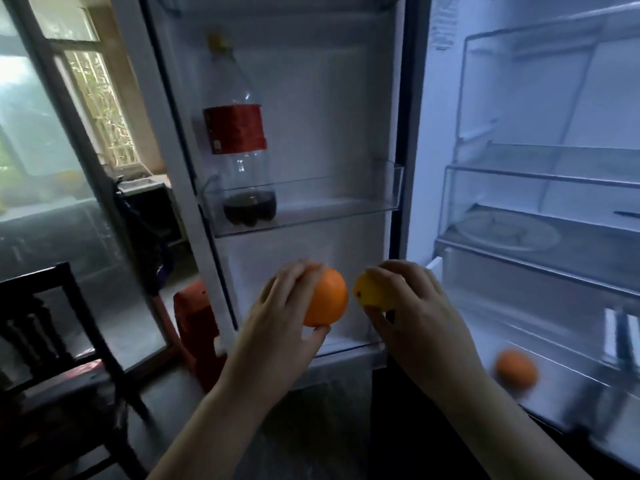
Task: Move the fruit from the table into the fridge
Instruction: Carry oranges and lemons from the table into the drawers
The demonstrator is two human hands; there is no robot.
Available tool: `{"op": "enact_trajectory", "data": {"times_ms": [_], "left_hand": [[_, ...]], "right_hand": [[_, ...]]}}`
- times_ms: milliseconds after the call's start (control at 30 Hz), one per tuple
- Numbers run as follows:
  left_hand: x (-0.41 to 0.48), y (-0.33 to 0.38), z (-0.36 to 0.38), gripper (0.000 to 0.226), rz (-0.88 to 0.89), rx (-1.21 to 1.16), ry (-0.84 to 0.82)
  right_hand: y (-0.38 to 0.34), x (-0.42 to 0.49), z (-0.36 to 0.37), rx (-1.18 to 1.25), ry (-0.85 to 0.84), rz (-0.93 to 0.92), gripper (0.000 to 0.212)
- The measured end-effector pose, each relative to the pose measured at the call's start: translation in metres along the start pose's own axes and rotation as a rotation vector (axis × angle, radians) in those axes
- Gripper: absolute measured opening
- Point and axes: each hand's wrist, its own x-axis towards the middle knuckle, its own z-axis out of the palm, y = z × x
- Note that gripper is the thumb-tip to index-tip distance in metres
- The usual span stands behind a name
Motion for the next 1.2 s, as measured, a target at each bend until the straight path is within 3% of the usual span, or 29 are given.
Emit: {"op": "enact_trajectory", "data": {"times_ms": [600, 800, 1200], "left_hand": [[0.101, 0.068, 0.166, 0.08, 0.312, -0.557, -0.269], [0.113, 0.103, 0.213, 0.078, 0.394, -0.624, -0.382], [0.157, 0.224, 0.255, 0.073, 0.482, -0.674, -0.357]], "right_hand": [[0.129, -0.045, -0.022, -0.328, -0.081, 0.368, 0.047], [0.164, -0.065, -0.035, -0.451, -0.133, 0.413, 0.046], [0.266, -0.102, -0.13, -0.471, -0.097, 0.412, 0.035]]}}
